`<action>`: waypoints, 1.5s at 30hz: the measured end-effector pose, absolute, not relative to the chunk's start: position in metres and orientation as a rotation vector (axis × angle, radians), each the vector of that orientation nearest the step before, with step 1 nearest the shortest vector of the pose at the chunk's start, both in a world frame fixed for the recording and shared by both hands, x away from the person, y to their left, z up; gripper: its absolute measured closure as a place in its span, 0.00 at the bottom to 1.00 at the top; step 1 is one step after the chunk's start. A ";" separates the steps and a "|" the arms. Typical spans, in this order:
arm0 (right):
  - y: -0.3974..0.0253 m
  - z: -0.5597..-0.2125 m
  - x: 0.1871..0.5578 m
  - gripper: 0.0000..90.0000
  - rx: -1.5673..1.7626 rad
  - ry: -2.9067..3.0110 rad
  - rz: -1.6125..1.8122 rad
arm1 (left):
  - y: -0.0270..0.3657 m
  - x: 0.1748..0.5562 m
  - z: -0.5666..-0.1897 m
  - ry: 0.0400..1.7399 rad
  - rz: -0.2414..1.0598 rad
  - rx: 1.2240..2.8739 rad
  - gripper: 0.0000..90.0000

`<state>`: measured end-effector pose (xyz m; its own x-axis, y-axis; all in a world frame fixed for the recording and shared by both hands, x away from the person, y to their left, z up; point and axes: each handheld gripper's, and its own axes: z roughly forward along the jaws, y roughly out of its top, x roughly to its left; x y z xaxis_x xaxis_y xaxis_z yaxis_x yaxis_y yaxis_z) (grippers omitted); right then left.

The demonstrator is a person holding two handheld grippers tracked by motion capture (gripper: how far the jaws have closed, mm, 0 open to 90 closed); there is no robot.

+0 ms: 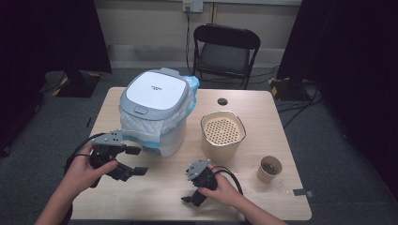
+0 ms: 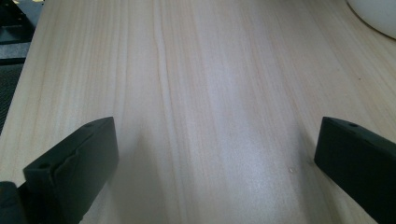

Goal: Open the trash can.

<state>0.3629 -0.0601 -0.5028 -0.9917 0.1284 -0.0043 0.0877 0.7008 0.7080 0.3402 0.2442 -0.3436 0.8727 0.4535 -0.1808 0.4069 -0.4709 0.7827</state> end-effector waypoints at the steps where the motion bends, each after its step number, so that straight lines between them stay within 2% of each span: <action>1: -0.060 -0.503 0.363 0.00 0.181 2.847 1.182 | 0.244 0.340 -0.340 0.627 0.065 2.122 0.21; 45: -0.060 -0.503 0.363 0.00 0.184 2.853 1.182 | 0.229 0.373 -0.253 0.582 0.137 2.154 0.21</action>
